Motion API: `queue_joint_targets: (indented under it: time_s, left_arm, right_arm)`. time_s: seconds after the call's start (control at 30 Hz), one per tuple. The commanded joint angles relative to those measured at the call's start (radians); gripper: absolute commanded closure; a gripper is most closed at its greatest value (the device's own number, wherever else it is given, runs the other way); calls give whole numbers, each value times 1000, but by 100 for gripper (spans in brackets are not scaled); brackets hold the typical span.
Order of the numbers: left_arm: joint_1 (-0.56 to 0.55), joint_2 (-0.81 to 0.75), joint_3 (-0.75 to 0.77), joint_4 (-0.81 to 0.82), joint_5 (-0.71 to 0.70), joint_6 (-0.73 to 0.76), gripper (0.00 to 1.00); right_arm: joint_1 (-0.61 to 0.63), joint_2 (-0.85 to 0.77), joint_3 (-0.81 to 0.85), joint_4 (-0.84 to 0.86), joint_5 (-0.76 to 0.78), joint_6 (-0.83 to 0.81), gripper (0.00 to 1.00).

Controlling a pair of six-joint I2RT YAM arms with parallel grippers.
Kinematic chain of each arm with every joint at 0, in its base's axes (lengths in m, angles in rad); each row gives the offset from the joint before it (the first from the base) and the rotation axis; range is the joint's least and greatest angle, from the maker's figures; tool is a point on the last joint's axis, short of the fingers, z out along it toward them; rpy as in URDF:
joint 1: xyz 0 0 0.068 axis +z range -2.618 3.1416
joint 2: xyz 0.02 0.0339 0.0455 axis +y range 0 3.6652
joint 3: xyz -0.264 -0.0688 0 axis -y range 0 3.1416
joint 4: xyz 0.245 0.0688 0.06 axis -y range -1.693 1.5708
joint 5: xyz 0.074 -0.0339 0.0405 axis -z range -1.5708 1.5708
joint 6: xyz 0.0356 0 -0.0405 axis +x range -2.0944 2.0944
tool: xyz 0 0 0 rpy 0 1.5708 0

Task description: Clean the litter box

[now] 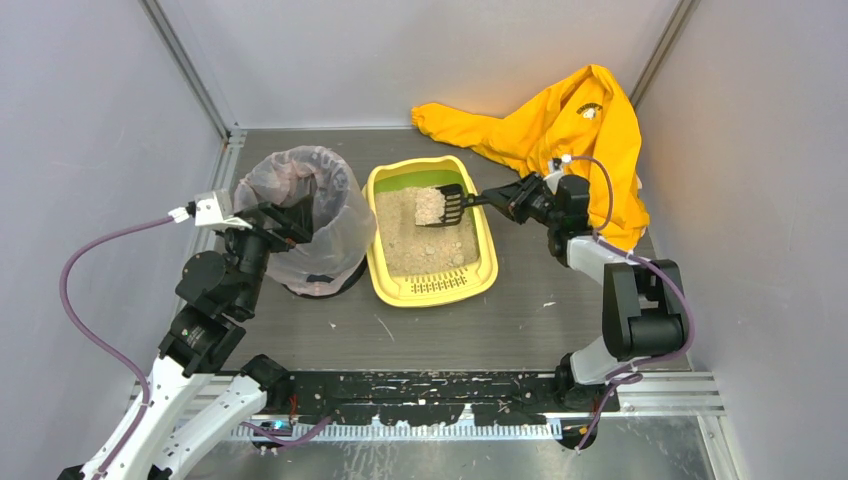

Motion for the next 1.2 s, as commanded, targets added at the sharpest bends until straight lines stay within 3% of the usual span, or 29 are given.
queue_joint_targets:
  time_s: [0.0, 0.37, 0.6, 0.77, 1.03, 1.17]
  left_arm:
    - [-3, 5, 18, 24, 18, -10, 0]
    - [-2, 30, 31, 16, 64, -31, 0]
    - [-3, 38, 35, 11, 71, -39, 0]
    - [-3, 59, 35, 29, 82, -43, 0]
    - [-3, 51, 36, 18, 71, -39, 0]
    - [-3, 54, 29, 30, 71, -41, 0]
  right_arm:
    - [-61, -50, -69, 285, -104, 180, 99]
    - [-102, 180, -195, 918, -171, 574, 99]
    - [-89, 214, -206, 920, -158, 542, 99]
    - [-5, 264, -185, 921, -147, 540, 99]
    - [-128, 214, -212, 910, -168, 539, 99]
    - [-37, 237, -198, 879, -148, 506, 99]
